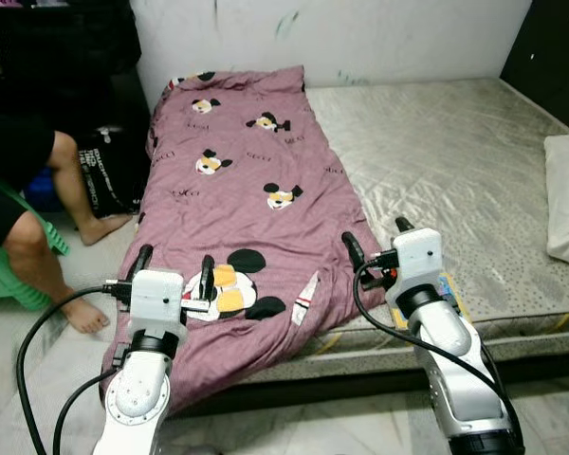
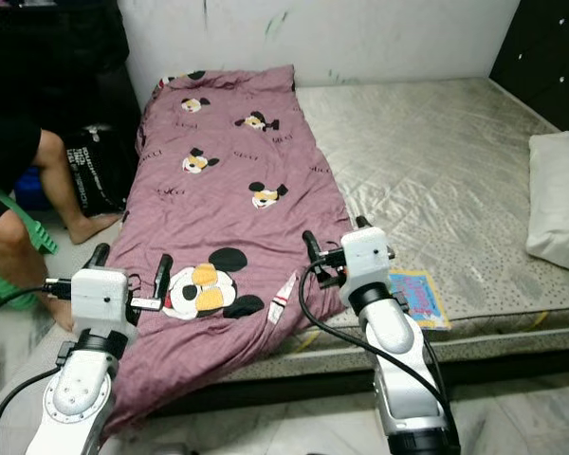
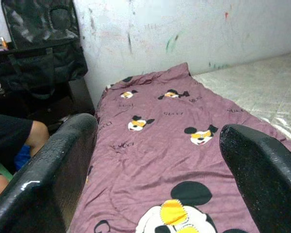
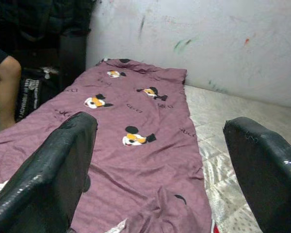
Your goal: Clean up the room
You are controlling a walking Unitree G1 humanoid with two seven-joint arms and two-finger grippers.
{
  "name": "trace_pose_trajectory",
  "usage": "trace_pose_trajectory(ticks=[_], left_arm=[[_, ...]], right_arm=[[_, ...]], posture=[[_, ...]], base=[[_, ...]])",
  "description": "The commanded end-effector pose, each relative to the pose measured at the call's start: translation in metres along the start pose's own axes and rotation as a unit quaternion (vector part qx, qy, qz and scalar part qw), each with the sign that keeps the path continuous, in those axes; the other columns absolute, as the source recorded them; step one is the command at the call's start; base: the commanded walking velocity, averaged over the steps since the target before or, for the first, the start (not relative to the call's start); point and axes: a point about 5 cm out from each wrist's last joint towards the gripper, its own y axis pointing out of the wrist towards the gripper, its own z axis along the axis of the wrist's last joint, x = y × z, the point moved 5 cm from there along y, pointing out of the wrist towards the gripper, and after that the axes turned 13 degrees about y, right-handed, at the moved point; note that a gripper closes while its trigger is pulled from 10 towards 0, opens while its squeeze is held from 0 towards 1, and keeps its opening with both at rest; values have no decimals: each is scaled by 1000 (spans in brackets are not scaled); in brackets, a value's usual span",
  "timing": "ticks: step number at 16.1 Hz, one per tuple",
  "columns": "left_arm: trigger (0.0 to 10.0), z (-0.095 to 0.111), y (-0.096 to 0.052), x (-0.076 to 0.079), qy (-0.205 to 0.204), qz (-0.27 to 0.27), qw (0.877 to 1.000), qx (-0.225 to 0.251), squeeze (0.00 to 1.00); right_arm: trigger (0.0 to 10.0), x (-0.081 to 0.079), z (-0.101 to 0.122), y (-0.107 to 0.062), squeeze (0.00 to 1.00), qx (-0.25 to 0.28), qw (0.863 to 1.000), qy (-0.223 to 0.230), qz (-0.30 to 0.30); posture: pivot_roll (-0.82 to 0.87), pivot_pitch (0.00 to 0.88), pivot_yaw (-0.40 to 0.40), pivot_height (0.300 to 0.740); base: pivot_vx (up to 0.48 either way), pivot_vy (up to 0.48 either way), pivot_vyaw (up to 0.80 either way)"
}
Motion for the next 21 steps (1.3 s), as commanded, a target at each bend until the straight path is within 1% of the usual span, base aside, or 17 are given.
trace_pose_trajectory(ticks=[1, 8, 10, 11, 12, 13, 18, 20, 21], left_arm=[[10000, 3, 1, -6, 3, 6, 1000, 9, 0], [10000, 2, 2, -6, 5, 5, 1000, 7, 0], [10000, -6, 3, -4, 6, 2, 1000, -14, 0], [10000, -9, 3, -6, 4, 8, 1000, -22, 0], [10000, -9, 3, -6, 6, 8, 1000, -21, 0], [10000, -8, 3, -5, 16, 5, 1000, -19, 0], [10000, -9, 3, -6, 15, 6, 1000, -19, 0], [10000, -8, 3, -6, 15, 7, 1000, -19, 0], [10000, -8, 3, -6, 16, 7, 1000, -19, 0]], right_arm=[[10000, -7, 4, 4, 0, 8, 1000, 1, 10], [10000, -6, 4, 5, 0, 10, 1000, -1, 12], [10000, -6, 4, 5, 0, 9, 1000, -2, 11], [10000, -5, 3, 5, 0, 8, 1000, -2, 11], [10000, -4, 3, 5, 0, 8, 1000, -3, 10], [10000, -4, 2, 5, 0, 7, 1000, -3, 10], [10000, -5, 2, 4, 0, 8, 1000, -6, 12], [10000, -6, 2, 5, 0, 8, 1000, -16, 16], [10000, -7, 2, 5, 0, 9, 1000, -9, 15]], posture=[[-50, 3, -6, 740], [-48, 0, -11, 740], [-48, 0, -11, 740], [-45, 0, -11, 740], [-46, 0, -11, 740], [-46, 0, -11, 740], [-43, 0, -9, 740], [-42, 0, -9, 740], [-43, 0, -9, 740]], base=[[435, 0, 0], [393, 0, 0], [0, 0, 0], [0, 0, 0], [0, 0, 0], [0, 0, 0], [0, 0, 0], [0, 0, 800], [0, 0, 800]])
